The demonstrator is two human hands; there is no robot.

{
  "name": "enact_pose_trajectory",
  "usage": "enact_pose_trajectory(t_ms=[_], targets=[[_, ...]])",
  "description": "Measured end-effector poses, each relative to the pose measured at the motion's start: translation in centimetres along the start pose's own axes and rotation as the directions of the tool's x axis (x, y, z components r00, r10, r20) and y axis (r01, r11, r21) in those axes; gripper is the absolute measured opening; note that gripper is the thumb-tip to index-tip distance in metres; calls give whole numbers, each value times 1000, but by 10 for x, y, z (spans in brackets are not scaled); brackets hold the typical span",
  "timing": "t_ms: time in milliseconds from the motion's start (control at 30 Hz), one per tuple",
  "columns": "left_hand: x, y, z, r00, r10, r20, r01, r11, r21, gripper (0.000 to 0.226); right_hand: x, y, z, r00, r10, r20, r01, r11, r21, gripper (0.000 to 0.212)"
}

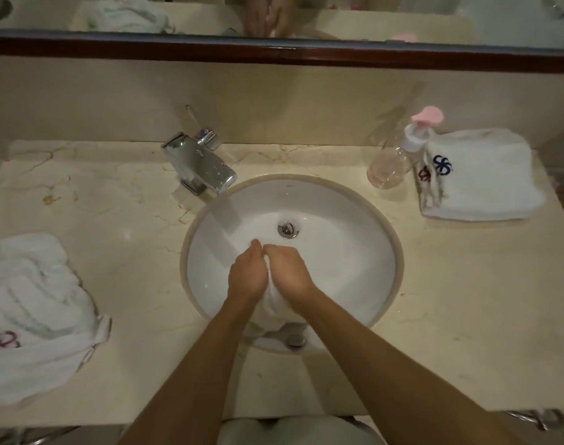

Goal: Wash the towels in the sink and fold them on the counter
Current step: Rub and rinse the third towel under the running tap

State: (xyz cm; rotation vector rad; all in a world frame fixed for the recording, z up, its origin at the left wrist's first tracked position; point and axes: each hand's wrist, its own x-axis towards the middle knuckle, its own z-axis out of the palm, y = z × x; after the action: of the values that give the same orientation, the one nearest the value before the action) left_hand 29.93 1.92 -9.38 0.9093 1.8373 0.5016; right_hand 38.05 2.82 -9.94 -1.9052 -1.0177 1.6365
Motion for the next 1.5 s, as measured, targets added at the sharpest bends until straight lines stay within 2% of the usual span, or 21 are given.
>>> enact_pose_trajectory(t_ms=[100,167,200,267,300,367,400,533,633,700,833,933,1000,1067,1133,1233,1300,1367,1400,1467,1500], targets=[[-24,6,5,990,143,-13,-143,989,30,54,16,-2,-11,978,58,-199,-55,998,19,30],[-50,3,11,963,266,-49,-266,964,0,52,32,-3,-32,927,240,-288,-149,942,302,30],[-56,2,11,956,279,-92,-284,958,-39,51,34,-3,-39,926,312,-210,-158,830,536,32],[-44,-4,5,985,102,-142,-132,966,-222,45,26,6,-53,942,334,-1,-169,479,862,50],[-33,-6,-2,997,-44,-62,13,908,-419,43,18,16,-59,954,298,41,-149,351,924,59],[-23,-9,-21,963,-134,235,267,614,-743,42,-1,33,-63,972,222,82,-129,207,970,47],[-23,-10,-30,938,-118,325,337,525,-781,39,-10,41,-63,977,178,115,-151,202,968,35],[-16,-21,-33,846,-131,516,515,450,-730,46,-34,42,-37,981,159,109,-159,351,923,24],[-23,-2,-14,903,-197,382,401,706,-584,60,-46,22,-10,981,2,-195,98,859,502,19],[-36,6,3,973,-138,187,204,894,-400,46,-36,15,-2,955,-132,-267,187,963,193,27],[-39,10,5,997,40,67,-17,948,-318,38,-1,5,-8,954,22,-300,58,966,253,26],[-9,20,-7,999,-47,17,49,960,-275,40,-17,-4,7,974,-147,-173,152,988,13,32],[-15,29,-1,998,-5,68,15,989,-146,44,-16,-15,-2,937,-146,-317,141,989,-39,34],[-32,33,7,986,128,107,-117,988,-106,46,2,-20,-20,879,12,-476,80,981,174,33],[-33,34,5,969,220,117,-208,973,-102,43,10,-22,-26,913,119,-390,55,911,408,31],[-2,38,-4,999,16,46,-8,984,-178,52,-6,-12,1,975,-90,-204,129,973,189,30],[-10,35,-2,997,-50,51,55,993,-107,56,-1,-12,0,957,-100,-271,120,991,58,33],[-31,23,7,990,112,88,-111,994,-12,50,17,-12,-17,922,97,-374,-16,977,214,32],[-40,13,9,978,188,89,-188,982,-12,44,23,-12,-28,925,206,-320,-70,918,389,31],[-39,-1,1,992,103,80,-89,984,-155,27,20,-8,-46,963,254,-89,-111,675,729,34],[-31,-6,-6,986,-9,168,73,922,-380,22,10,-4,-52,974,225,-16,-117,563,818,34]])
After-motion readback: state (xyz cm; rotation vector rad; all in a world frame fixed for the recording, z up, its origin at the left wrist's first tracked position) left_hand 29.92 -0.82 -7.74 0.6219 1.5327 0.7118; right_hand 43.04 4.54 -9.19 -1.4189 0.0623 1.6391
